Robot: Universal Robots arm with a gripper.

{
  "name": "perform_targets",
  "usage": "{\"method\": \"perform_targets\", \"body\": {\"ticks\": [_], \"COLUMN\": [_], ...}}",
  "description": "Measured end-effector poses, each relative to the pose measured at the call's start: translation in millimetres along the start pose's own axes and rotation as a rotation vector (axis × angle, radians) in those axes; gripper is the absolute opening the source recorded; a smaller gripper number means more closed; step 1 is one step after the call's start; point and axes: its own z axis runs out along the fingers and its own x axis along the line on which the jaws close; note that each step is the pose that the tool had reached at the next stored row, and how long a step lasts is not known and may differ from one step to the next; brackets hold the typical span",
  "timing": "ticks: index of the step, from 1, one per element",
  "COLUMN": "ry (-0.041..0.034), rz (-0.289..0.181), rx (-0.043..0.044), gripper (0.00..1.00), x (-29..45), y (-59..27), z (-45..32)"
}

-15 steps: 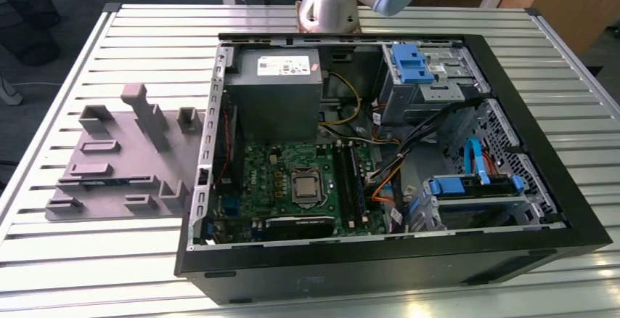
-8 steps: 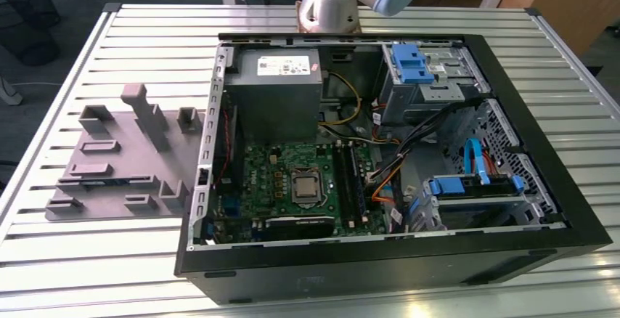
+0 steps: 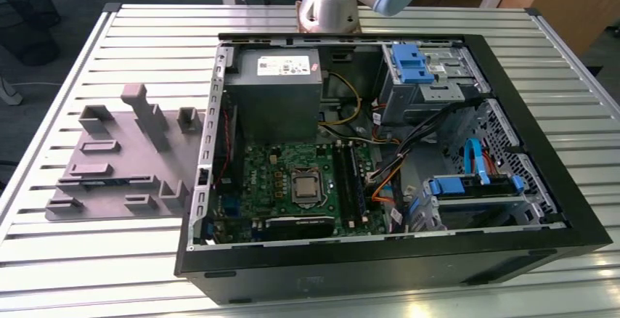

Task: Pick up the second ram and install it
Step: 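Pick up the second ram and move it above second insertion slot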

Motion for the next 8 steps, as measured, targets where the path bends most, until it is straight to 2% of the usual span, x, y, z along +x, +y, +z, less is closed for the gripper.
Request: {"method": "perform_targets", "body": {"ticks": [8], "ry": [0.0021], "rz": [-0.048], "rx": [-0.0011], "gripper": [0.11], "x": [0.0], "y": [0.0], "z": [0.2]}}
